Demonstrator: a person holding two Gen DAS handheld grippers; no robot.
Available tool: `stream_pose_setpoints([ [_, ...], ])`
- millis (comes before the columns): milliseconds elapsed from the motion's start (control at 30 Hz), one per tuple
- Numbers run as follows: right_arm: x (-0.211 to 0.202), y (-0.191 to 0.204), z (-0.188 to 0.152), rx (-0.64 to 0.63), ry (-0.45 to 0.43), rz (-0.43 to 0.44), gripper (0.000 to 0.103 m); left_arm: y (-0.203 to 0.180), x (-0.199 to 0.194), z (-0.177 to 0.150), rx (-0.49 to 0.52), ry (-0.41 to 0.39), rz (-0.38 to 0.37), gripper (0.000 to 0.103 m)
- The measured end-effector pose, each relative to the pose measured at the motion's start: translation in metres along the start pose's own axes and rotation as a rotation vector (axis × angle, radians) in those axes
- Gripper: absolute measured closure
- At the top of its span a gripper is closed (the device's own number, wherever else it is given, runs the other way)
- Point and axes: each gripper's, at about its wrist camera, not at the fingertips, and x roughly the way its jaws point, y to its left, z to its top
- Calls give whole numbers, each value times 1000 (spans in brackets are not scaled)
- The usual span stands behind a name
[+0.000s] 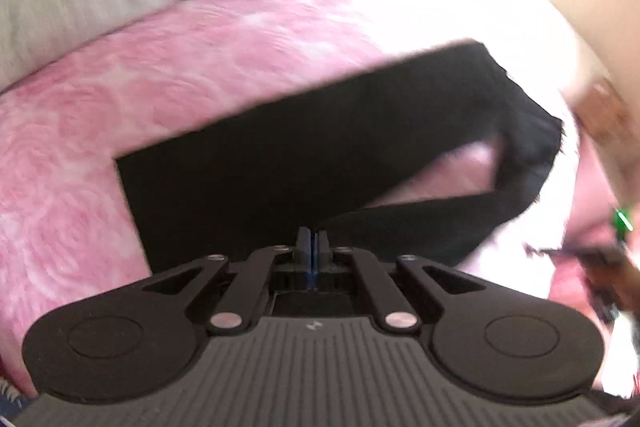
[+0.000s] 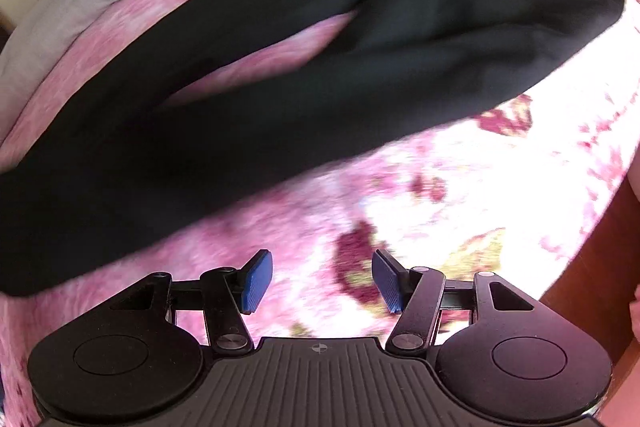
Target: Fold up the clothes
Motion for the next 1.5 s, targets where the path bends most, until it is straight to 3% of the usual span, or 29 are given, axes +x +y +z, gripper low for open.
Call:
stream_pose_setpoints([
  [100, 3, 14, -8, -51, 14, 21, 44, 32, 35, 4, -99, 11, 159, 84],
  [167, 3, 22, -13, -83, 21, 32, 44, 41, 35, -10, -123, 24, 202, 80],
  [200, 4, 24, -16, -97, 22, 38, 44, 45, 34, -18, -131, 33, 216, 71],
  [300, 4, 36, -19, -138, 20, 54, 44, 38, 31, -58, -132, 91, 169, 51],
  [400, 11, 46, -19, -166, 30, 69, 44, 25, 38, -96, -132, 139, 95, 40],
  [500, 20, 50, -17, -183, 58, 76, 44, 18, 56, -124, -142, 146, 56, 40],
  [567, 25, 52, -15, -202, 73, 78, 44, 19, 65, -131, -200, 118, 59, 41],
  [600, 24, 52, -13, -216, 74, 77, 44, 19, 70, -133, -236, 102, 62, 47],
  [633, 24, 51, -11, -229, 71, 72, 44, 20, 70, -134, -272, 98, 54, 60],
  [667, 24, 51, -9, -241, 67, 66, 44, 20, 66, -135, -309, 104, 37, 81],
  [700, 21, 47, -7, -236, 66, 55, 44, 20, 63, -135, -346, 110, 20, 83],
  [833, 11, 27, 6, -178, 61, 14, 44, 3, 4, -143, -359, 136, -52, 84],
  [1000, -9, 8, 16, -169, 32, -121, 44, -23, -52, -171, -300, 341, -110, 84],
  [1233, -4, -27, 15, -47, 49, -188, 44, -48, -6, -233, -243, 576, -64, 83],
  [1333, -13, -44, 11, 18, 37, -212, 44, -57, 8, -245, -202, 613, -46, 83],
  [1467, -26, -66, 15, 86, -51, -194, 44, -63, 6, -241, -143, 641, -49, 83],
  [1500, -26, -70, 19, 94, -62, -197, 44, -63, 6, -239, -119, 653, -37, 87],
])
